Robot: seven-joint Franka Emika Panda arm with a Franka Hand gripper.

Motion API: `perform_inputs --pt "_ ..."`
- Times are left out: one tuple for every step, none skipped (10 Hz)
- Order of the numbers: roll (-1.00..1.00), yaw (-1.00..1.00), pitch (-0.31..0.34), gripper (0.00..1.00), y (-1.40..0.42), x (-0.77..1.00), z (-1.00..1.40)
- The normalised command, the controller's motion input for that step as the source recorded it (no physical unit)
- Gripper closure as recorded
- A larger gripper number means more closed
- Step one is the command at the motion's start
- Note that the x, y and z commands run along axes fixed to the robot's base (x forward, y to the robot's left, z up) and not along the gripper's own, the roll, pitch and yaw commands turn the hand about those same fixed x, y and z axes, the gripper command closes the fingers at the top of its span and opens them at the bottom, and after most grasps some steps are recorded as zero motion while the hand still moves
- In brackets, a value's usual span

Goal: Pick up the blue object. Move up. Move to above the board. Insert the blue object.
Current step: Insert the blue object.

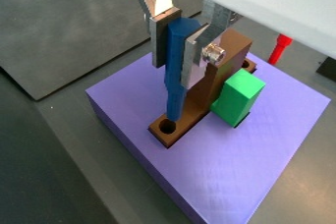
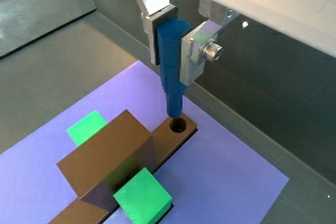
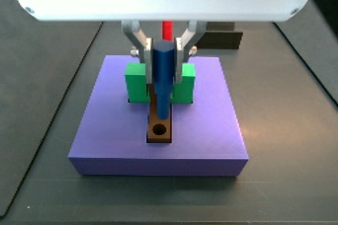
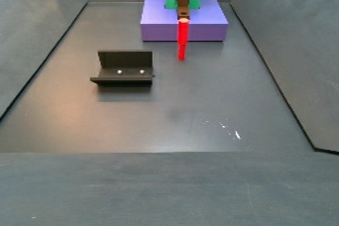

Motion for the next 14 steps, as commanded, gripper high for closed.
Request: perform_inputs --pt "0.00 0.00 -0.017 1.00 0.00 0.00 -0.08" --pt "0.00 0.00 -0.013 1.00 0.00 -0.03 -0.13" --pt "0.00 0.00 0.000 1.00 0.00 0.00 -0.03" --pt "-0.01 0.00 0.000 1.00 0.00 0.00 -0.01" --pt "-0.13 0.00 -0.064 1.00 -0.05 0.00 -0.13" --pt "-0.13 0.00 -0.106 1.00 0.00 0.00 -0.21" --pt "-0.05 0.00 -0.117 1.00 0.00 0.00 -0.30" --pt "0.00 0.00 -0.100 1.00 0.00 0.00 -0.28" --pt "0.00 0.00 -0.093 1.00 0.00 0.00 -0.26" --pt "0.00 0.00 -0.083 1.00 0.00 0.00 -0.23" --pt "0.00 0.01 -0.067 1.00 -0.05 0.00 -0.19" --pt "0.00 0.02 -0.061 1.00 -0.08 0.03 -0.18" --pt "0.00 0.05 -0.090 1.00 -0.06 0.15 -0.24" --pt "0.10 0.10 -0.104 1.00 0.00 0.20 -0.25"
